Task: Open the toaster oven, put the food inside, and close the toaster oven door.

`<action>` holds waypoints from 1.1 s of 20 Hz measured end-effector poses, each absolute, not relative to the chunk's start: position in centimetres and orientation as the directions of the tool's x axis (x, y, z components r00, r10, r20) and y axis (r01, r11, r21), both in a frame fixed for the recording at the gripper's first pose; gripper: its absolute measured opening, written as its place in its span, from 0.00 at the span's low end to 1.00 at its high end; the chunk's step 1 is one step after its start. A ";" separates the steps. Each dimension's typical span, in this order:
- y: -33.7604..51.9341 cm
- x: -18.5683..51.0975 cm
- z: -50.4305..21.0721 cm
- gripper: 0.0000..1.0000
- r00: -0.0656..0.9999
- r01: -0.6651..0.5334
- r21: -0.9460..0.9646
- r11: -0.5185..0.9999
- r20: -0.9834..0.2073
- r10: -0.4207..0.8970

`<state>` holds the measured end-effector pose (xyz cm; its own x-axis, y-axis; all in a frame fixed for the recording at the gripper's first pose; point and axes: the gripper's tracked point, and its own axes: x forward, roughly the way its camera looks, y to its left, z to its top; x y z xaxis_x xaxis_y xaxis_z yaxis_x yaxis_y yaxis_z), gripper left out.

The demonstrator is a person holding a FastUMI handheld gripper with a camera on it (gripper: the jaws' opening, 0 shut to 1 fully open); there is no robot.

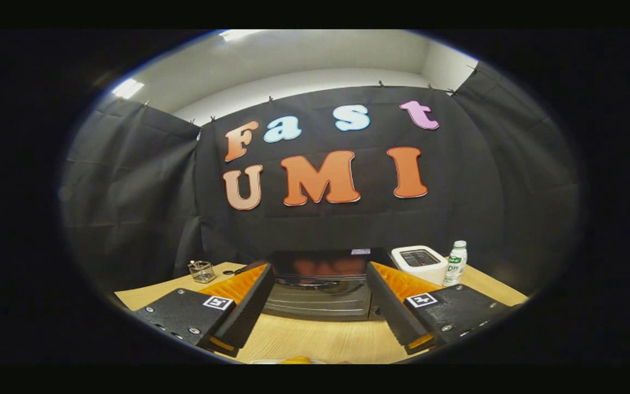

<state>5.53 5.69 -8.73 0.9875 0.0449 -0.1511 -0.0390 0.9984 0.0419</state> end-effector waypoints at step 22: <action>8.4 16.9 -18.7 0.94 0.960 -0.006 -0.053 0.999 -0.279 -0.009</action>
<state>16.89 8.40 -18.66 0.9602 -0.0090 -0.2791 -0.0062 0.9986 -0.0533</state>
